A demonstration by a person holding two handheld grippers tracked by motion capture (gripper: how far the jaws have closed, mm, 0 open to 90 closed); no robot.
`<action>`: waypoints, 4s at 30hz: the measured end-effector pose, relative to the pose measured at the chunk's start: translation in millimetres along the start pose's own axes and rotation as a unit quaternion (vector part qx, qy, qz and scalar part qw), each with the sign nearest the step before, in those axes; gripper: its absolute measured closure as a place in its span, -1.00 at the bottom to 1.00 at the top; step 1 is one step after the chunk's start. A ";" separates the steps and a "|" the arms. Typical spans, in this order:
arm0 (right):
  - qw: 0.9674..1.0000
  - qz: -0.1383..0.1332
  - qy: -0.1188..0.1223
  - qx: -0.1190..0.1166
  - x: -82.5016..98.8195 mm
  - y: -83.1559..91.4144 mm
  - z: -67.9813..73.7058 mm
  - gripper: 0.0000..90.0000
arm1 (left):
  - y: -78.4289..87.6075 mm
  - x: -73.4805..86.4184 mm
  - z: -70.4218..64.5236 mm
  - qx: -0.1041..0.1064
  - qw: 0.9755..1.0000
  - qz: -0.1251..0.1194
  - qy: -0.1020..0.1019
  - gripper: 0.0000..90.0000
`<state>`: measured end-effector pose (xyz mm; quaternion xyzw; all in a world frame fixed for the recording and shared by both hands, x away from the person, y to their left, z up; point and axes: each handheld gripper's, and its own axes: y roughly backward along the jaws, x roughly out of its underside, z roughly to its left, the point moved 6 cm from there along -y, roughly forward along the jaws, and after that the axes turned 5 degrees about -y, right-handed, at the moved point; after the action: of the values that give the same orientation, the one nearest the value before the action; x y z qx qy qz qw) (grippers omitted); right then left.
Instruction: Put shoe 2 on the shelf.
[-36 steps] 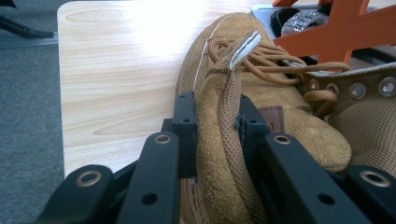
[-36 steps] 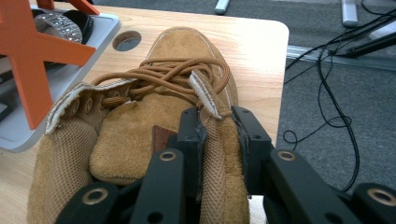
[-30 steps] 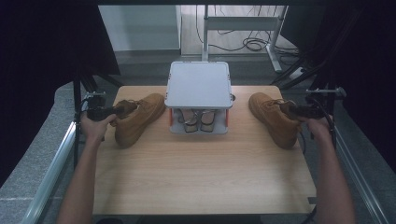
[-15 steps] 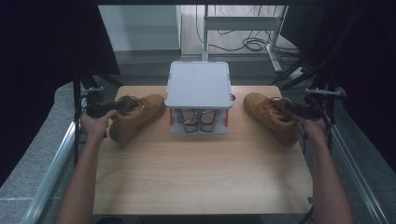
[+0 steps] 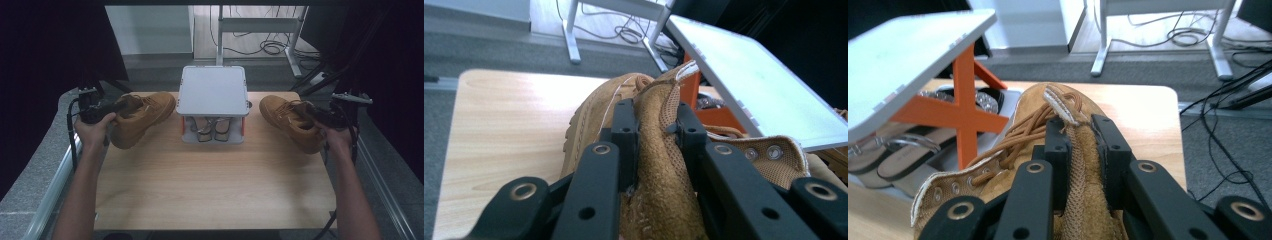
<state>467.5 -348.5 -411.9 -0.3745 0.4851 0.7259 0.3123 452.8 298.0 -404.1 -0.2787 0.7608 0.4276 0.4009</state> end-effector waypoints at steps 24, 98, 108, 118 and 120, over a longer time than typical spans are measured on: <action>0.997 -0.064 -0.038 -0.017 -12.1 35.5 10.9 0.75 | 38.0 -27.3 -20.8 0.013 0.999 -0.045 -0.010 0.69; 0.986 -0.139 -0.086 -0.044 -114.2 -9.5 173.8 0.75 | -55.7 -114.7 -135.2 0.039 0.993 -0.106 0.031 0.67; 0.978 -0.134 -0.152 -0.041 -113.7 -51.9 204.6 0.75 | -87.7 -115.8 -142.9 0.032 0.992 -0.103 0.060 0.66; 0.975 -0.129 -0.172 -0.058 -110.2 -71.3 214.9 0.73 | -94.0 -112.7 -139.4 0.041 0.991 -0.102 0.072 0.60; 0.976 -0.125 -0.170 -0.059 -108.0 -72.9 212.9 0.70 | -93.6 -111.3 -137.8 0.042 0.991 -0.101 0.076 0.58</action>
<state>532.5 -134.1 -301.7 -0.3208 0.3304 0.7617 0.4558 531.5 141.8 -306.6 -0.3686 0.7742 0.3305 0.3944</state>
